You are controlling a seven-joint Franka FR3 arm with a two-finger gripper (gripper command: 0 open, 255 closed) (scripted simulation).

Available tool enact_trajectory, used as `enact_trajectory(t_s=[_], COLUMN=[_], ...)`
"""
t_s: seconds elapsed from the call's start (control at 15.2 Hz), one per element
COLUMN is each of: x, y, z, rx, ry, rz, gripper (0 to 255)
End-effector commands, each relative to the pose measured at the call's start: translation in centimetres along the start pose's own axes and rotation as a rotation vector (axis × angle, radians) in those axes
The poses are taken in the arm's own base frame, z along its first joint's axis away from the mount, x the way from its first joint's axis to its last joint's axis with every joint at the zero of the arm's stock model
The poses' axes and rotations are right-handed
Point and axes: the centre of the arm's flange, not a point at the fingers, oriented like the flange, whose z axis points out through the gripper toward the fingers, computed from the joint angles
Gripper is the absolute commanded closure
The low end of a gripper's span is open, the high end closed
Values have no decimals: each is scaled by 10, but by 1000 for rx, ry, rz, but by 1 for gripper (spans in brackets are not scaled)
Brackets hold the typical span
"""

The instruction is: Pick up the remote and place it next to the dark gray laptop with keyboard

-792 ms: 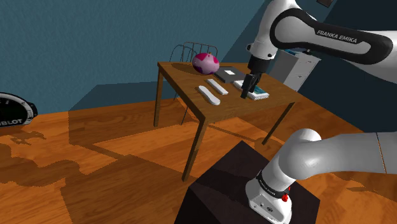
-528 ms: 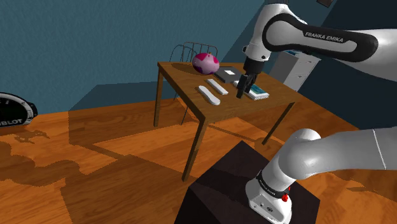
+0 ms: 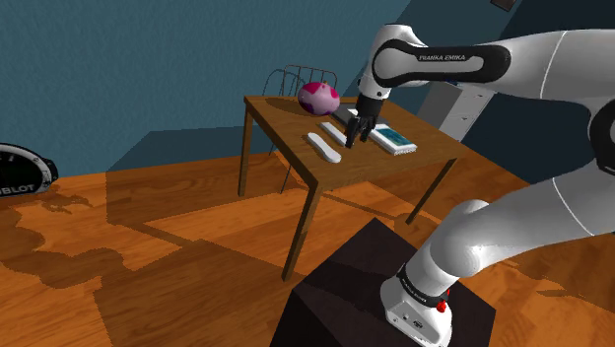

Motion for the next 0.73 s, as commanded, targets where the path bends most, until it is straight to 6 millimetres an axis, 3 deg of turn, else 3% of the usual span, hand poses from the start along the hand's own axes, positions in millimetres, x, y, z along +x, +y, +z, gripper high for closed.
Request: enact_trajectory(t_s=[0.0, 0.66], x=[21, 117], y=[12, 79], z=[10, 63], rx=[0, 3], ry=[7, 37], rz=[19, 113], gripper=[0, 0])
